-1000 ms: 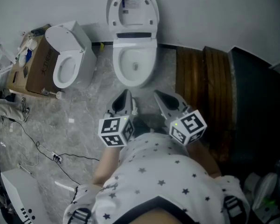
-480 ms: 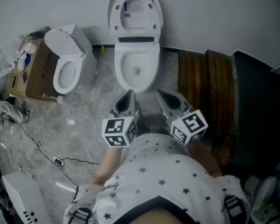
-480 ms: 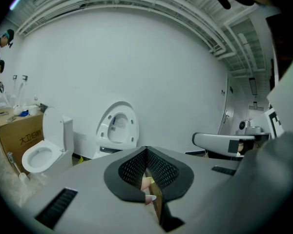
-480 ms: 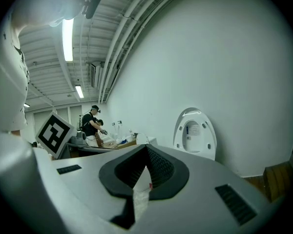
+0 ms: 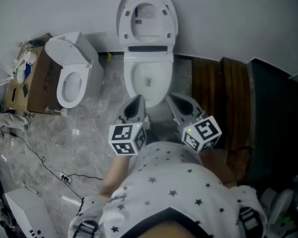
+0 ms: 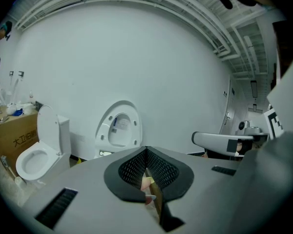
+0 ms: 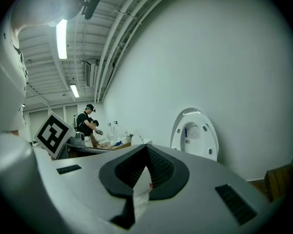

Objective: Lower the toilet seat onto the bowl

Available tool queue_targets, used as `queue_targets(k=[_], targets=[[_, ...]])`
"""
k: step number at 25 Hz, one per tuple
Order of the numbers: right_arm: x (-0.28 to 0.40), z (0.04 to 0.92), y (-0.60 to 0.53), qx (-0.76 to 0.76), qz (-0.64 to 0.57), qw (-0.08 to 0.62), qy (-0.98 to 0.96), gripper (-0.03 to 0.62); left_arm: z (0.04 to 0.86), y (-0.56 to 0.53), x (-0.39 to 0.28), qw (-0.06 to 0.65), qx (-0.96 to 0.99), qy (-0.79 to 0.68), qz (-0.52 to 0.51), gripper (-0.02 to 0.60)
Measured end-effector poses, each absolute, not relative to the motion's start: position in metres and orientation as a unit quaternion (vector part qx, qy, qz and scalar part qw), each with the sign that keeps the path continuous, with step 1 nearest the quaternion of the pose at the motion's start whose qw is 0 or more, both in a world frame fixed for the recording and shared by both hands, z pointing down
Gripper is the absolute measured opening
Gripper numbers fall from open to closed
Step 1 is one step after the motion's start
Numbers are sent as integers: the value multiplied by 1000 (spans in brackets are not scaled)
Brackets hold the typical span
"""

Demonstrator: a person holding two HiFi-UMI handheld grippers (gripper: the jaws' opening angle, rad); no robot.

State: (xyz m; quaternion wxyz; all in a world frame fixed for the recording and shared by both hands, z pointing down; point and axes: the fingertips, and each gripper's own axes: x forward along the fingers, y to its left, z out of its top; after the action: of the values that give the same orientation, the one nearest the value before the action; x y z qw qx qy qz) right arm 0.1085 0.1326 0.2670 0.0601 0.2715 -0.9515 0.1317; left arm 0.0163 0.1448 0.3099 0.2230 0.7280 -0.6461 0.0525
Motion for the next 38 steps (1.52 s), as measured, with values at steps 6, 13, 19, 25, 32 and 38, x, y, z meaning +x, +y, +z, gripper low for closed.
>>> queue_targets(k=[6,13,19,25,32,38], targets=[[83,265,104,279,138,63,-948,5,307,115,-10,227,731,-642,52,-2],[54,264,68,289,137,68,-945,5,308,78,-35,230,740,-629,62,-2],[30,267,39,301,137,70,-941,5,311,47,-60,234,747,-619,64,-2],[7,270,10,307,137,76,-939,5,314,15,-82,243,752,-610,62,-2],[-11,274,-17,323,141,76,-933,5,319,-17,-101,248,760,-597,63,-2],[-21,280,-33,335,145,79,-928,5,322,-36,-113,250,767,-588,67,-2]])
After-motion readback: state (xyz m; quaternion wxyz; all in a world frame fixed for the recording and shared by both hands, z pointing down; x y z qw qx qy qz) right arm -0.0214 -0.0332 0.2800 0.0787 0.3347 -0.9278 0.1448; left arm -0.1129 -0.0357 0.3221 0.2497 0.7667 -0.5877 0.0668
